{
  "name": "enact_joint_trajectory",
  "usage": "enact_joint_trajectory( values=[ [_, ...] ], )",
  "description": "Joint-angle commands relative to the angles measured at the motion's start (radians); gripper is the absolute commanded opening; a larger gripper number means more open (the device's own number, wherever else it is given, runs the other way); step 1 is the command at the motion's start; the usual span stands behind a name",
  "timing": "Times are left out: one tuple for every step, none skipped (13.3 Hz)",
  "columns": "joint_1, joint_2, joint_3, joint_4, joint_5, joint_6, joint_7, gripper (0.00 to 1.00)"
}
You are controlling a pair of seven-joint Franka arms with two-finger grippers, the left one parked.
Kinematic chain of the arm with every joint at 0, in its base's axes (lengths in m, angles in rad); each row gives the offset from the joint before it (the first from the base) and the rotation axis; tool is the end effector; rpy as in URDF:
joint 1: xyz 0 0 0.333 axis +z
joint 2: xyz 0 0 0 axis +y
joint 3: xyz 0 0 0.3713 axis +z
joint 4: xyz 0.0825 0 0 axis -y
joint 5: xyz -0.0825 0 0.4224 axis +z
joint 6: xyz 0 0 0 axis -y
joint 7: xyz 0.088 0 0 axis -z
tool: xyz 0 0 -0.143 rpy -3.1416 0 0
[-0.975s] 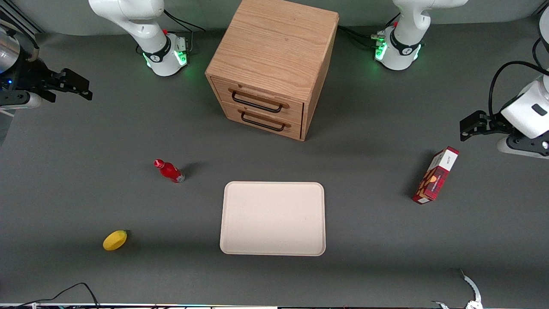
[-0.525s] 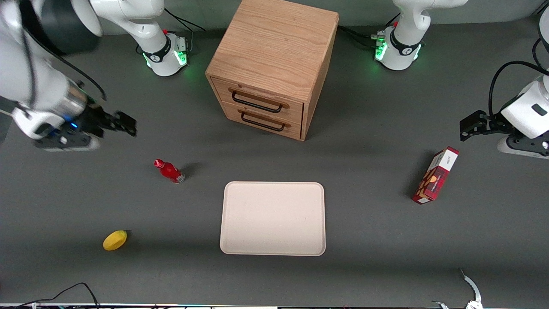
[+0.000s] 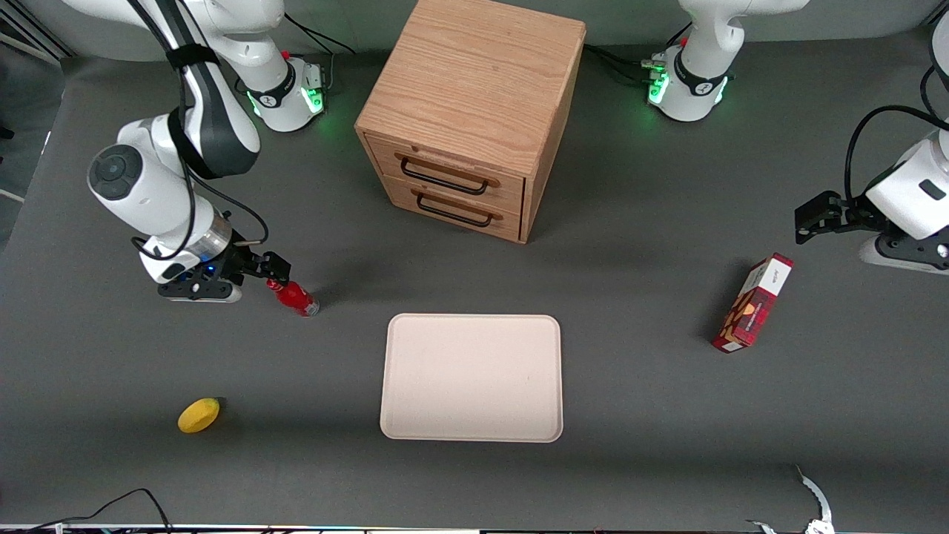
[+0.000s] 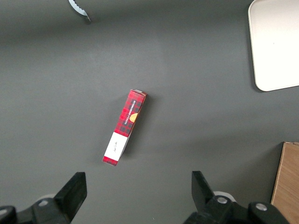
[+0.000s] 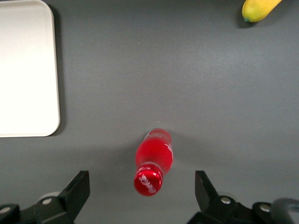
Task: Place coke bottle on tray
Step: 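Close the right gripper around the red bottle's body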
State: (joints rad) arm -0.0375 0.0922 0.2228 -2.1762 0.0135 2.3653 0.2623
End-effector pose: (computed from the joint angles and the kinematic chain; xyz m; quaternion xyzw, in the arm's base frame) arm 0.5843 0.1090 0.3546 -0.9977 0.0440 -0.0449 0.0257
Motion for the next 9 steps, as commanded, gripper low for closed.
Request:
enact_joint_trajectory(
  values=[
    [0.008,0.026,0.006,-0.017,-0.056,0.048,0.102,1.00],
    [0.011,0.035,0.015,-0.017,-0.094,0.054,0.130,1.00],
    [0.011,0.038,0.018,-0.020,-0.115,0.057,0.149,0.99],
    [0.011,0.038,0.018,-0.023,-0.118,0.057,0.150,0.95],
    [0.011,0.038,0.018,-0.024,-0.118,0.057,0.150,0.87],
    [0.011,0.038,0.018,-0.024,-0.119,0.057,0.150,0.76],
    [0.011,0.038,0.018,-0.024,-0.121,0.057,0.149,0.61],
    [0.011,0.038,0.018,-0.025,-0.121,0.057,0.149,0.44],
    [0.011,0.038,0.018,-0.025,-0.122,0.057,0.149,0.25]
  ],
)
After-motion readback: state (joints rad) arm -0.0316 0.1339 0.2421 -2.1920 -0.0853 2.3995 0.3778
